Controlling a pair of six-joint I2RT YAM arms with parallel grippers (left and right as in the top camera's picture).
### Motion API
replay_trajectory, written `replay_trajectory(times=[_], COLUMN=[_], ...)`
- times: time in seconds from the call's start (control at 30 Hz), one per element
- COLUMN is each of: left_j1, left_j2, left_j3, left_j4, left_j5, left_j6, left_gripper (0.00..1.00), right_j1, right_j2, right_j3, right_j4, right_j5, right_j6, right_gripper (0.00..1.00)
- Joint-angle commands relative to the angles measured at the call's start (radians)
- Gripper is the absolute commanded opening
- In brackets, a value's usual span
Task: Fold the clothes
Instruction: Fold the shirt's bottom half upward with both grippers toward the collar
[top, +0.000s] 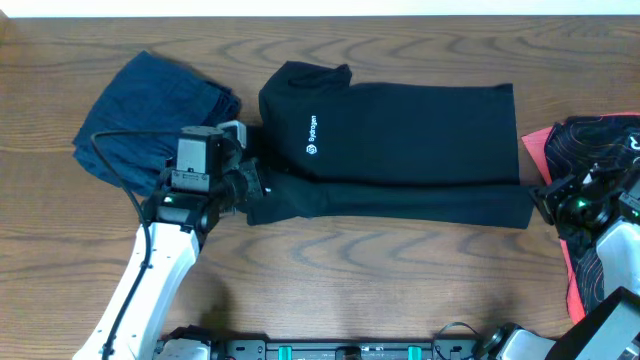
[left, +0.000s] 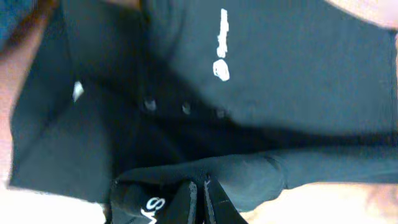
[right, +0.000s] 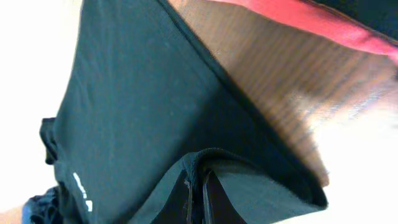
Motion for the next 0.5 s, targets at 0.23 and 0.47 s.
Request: replay_trajectory(times=[0.23, 0.47], left_j1=[0.018, 0.018], left_j2=[0.063, 0.124], left_j3=[0.024, 0.024], left_j4=[0.095, 0.161], left_j5=[-0.014, -0.014], left_j6=[0.054, 0.072], left_gripper=[0.06, 0.06], right_j1=[0.075, 0.142], right_j2=[0.014, 0.070], right_j3=[0.014, 0.014], right_j4=[0.146, 0.236], right_j5=[-0.027, 0.070], right_j6=[0.192, 0.259], right_gripper=[0.01, 0.01])
